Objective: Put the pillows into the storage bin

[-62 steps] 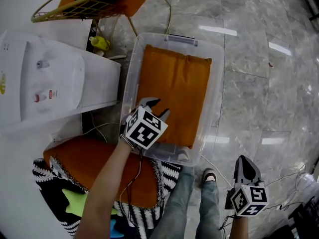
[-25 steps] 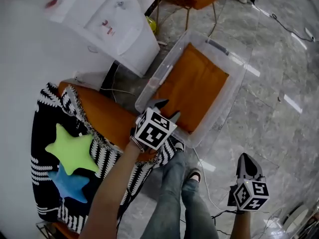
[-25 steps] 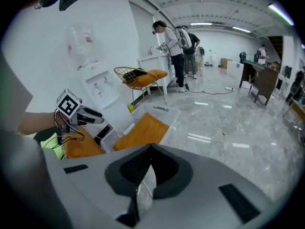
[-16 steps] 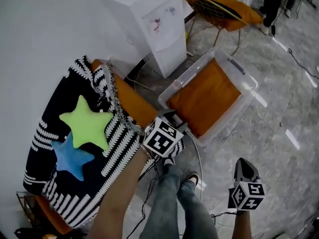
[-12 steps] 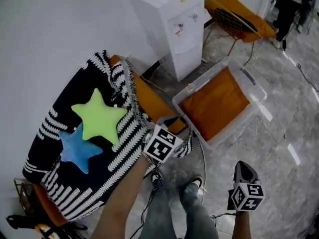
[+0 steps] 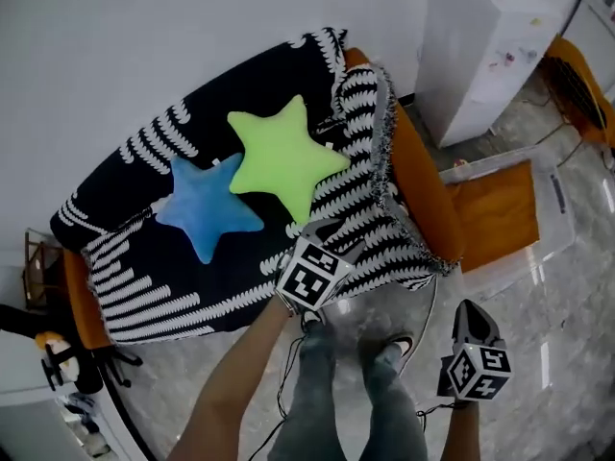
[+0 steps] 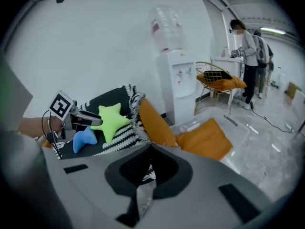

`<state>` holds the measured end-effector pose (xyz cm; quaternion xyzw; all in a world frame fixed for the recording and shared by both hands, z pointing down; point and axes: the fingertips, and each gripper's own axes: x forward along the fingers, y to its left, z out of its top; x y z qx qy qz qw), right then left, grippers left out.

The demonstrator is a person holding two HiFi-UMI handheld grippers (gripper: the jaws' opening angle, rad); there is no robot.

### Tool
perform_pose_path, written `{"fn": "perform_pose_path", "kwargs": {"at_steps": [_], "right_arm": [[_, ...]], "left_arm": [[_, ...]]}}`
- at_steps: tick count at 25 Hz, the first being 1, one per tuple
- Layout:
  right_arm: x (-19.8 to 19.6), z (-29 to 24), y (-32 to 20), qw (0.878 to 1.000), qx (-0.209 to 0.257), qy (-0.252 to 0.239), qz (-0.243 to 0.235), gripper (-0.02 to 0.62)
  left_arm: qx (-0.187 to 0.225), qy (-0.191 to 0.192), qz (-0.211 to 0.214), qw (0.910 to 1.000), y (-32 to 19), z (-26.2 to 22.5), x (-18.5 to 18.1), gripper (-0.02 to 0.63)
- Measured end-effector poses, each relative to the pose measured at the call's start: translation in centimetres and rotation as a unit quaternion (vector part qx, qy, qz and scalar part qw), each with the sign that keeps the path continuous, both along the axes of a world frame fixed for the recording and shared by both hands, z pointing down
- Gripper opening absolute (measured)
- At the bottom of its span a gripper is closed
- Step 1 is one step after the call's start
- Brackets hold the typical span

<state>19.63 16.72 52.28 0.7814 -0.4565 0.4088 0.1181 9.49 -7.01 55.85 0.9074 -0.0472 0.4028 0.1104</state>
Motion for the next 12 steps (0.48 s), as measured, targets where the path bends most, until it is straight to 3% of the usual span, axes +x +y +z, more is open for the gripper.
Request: {"fn": "perform_pose_path", "kwargs": {"at_steps": [7, 12], "right_arm": [[-6.4, 2.4, -7.8, 0.994, -0.039, -0.003, -0.105, 0.002], [-13.5, 3.9, -13.9, 0.982, -0.06, -0.012, -0.181, 0.002]], "left_arm": [[-0.017, -0.008, -0.119, 0.9927, -7.3, 3.0, -12.5, 0.207], [-0.031, -0.019, -0.191, 0.9809, -11.6, 5.3, -22.2, 0.207]]}}
